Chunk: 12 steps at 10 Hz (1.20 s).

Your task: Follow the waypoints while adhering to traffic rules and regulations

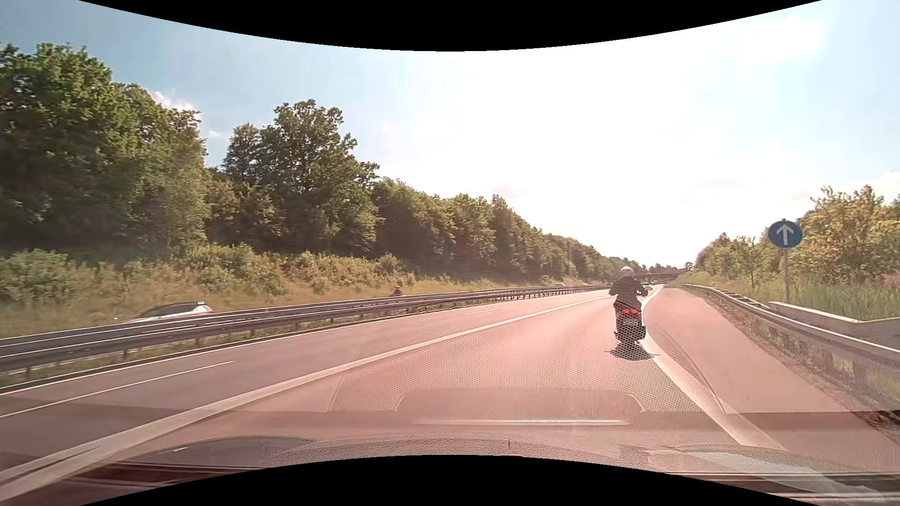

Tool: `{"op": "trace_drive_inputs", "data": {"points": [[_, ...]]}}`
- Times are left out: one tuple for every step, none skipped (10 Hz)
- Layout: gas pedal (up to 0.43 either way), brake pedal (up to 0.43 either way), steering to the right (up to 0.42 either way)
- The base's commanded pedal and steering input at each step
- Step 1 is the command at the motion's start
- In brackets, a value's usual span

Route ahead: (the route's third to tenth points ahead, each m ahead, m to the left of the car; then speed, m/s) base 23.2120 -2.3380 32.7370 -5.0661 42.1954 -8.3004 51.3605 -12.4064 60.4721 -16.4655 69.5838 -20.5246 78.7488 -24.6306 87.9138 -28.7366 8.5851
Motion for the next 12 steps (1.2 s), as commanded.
{"op": "trace_drive_inputs", "data": {"points": [[0.280,0.012,0.175],[0.299,0.012,0.167],[0.311,0.012,0.159],[0.311,0.012,0.151],[0.311,0.012,0.142],[0.311,0.012,0.127],[0.311,0.012,0.120],[0.311,0.012,0.114],[0.311,0.012,0.103],[0.311,0.012,0.094],[0.311,0.012,0.084],[0.311,0.012,0.075]]}}
